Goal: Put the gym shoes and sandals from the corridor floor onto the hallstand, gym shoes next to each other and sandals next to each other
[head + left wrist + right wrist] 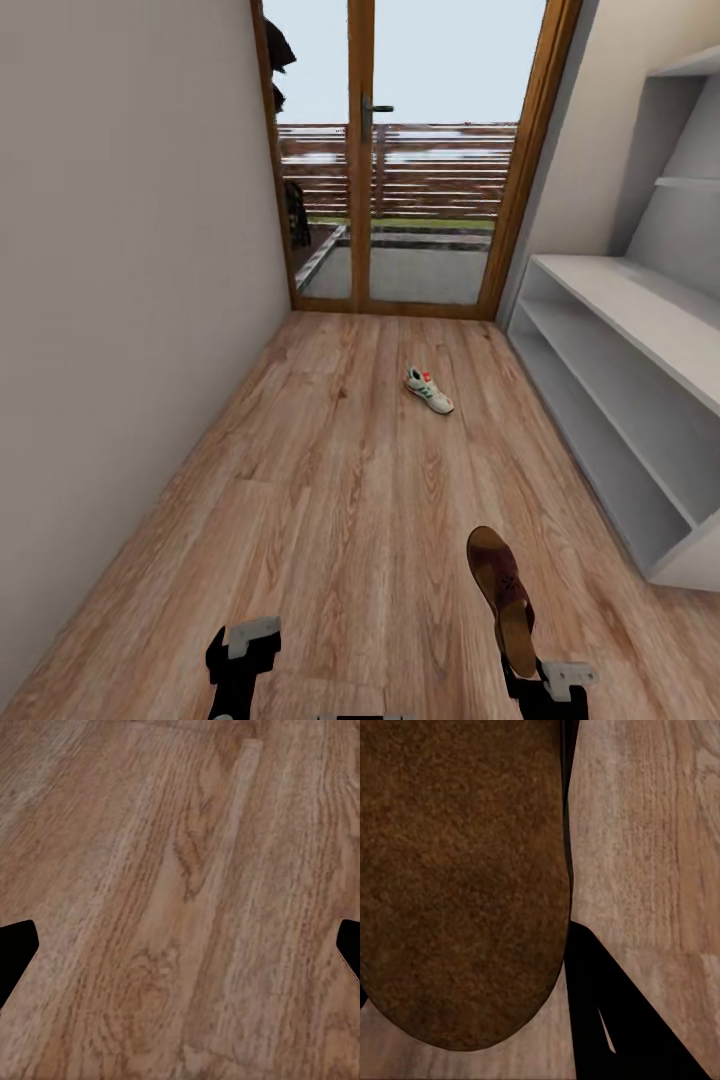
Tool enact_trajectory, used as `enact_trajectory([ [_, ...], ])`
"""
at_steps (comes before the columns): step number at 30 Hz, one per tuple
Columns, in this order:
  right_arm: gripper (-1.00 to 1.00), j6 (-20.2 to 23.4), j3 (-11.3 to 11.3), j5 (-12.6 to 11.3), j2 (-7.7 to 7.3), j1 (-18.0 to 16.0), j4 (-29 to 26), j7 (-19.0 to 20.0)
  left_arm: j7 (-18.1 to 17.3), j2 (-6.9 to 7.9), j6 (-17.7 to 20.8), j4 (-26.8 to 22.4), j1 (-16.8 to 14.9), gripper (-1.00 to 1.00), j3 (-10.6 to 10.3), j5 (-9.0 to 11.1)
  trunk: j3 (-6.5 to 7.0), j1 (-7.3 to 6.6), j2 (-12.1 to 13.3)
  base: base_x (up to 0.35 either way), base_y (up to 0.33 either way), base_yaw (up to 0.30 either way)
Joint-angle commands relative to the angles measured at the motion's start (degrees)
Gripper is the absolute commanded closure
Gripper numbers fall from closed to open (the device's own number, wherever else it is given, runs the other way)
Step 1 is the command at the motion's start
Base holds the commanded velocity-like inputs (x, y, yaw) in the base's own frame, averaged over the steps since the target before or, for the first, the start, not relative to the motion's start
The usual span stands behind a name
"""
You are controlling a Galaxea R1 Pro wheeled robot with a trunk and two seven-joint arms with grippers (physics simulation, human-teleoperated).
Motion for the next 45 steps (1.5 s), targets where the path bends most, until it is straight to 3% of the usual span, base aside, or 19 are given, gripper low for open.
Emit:
enact_trajectory([
  [1,1.00,-0.13,0.00,-0.71,-0.01,-0.03,0.03,0.51,0.32,0.04,-0.24,0.04,-0.04,-1.00,-0.49,0.57,-0.05,0.02,-0.02,0.340,0.094,0.000],
  [8,1.00,-0.13,0.00,-0.71,-0.01,-0.03,0.03,0.51,0.32,0.04,-0.24,0.04,-0.04,-1.00,-0.49,0.57,-0.05,0.02,-0.02,0.339,0.106,-0.100],
  [29,1.00,-0.13,0.00,-0.71,-0.01,-0.03,0.03,0.51,0.32,0.04,-0.24,0.04,-0.04,-1.00,-0.49,0.57,-0.05,0.02,-0.02,0.302,0.169,-0.257],
  [45,1.00,-0.13,-0.02,-0.71,-0.27,-0.03,0.02,0.51,0.32,0.04,-0.24,0.09,-0.04,-1.00,-0.49,0.57,-0.05,0.02,-0.02,0.286,0.195,-0.028],
])
